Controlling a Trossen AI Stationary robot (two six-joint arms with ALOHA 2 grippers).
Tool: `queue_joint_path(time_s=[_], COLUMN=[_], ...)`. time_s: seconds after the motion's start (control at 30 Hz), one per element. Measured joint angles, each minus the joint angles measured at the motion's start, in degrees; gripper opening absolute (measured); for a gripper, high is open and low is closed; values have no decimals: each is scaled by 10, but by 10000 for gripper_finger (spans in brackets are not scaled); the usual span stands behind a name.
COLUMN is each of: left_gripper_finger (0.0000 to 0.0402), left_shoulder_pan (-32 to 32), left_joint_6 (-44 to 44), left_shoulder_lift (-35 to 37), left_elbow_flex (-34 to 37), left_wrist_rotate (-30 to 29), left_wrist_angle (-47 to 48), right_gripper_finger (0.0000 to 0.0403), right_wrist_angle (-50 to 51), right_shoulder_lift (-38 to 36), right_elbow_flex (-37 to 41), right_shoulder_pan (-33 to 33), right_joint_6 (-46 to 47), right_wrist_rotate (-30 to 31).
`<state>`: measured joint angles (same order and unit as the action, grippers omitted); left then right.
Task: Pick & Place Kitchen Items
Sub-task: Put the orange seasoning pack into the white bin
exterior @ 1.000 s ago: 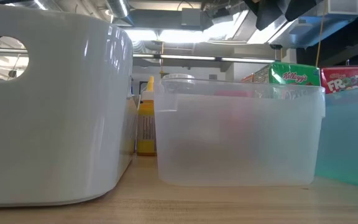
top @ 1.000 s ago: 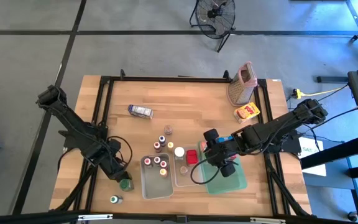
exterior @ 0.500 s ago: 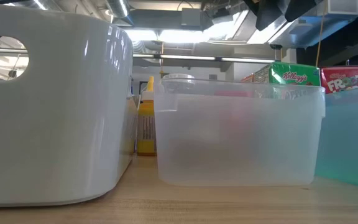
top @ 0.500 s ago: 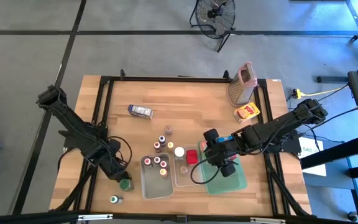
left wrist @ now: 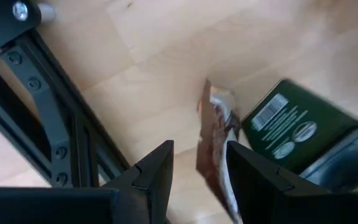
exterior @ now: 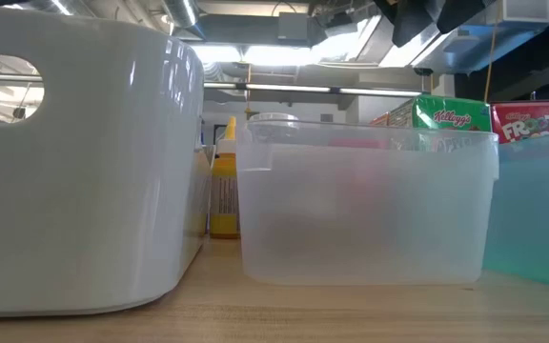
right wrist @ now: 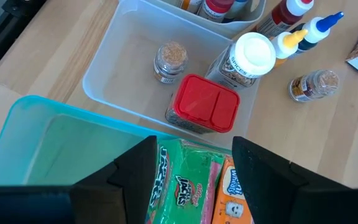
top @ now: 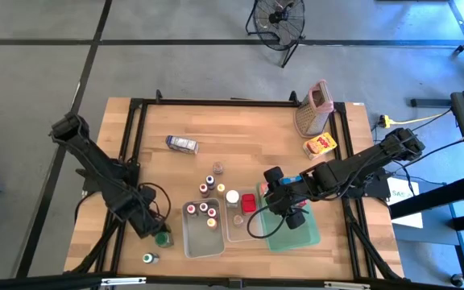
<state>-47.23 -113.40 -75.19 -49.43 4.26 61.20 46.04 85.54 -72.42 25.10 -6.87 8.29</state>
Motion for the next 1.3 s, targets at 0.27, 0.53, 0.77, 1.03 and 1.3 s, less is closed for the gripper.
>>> queue_joint_path(time_s=[0.27, 0.53, 0.77, 1.03, 1.3], left_gripper_finger=[127, 39, 2, 2, 2], left_shoulder_pan=[-15, -15, -15, -9, 8], left_joint_6=[6, 46, 62, 79, 107], left_shoulder_lift=[-15, -15, -15, -14, -14], left_elbow_flex=[0, 0, 0, -36, -160], left_wrist_rotate=[7, 7, -4, -22, -34], left_wrist_angle=[-17, -30, -22, 45, 260], right_gripper_finger=[210, 210, 210, 210, 210], right_wrist_angle=[0, -3, -5, -5, -30], right_shoulder_lift=[0, 0, 0, 0, 0], right_elbow_flex=[0, 0, 0, 0, 0], right_shoulder_pan=[0, 0, 0, 0, -4], right_joint_6=[0, 0, 0, 0, 7], right_wrist_rotate=[0, 0, 0, 0, 14])
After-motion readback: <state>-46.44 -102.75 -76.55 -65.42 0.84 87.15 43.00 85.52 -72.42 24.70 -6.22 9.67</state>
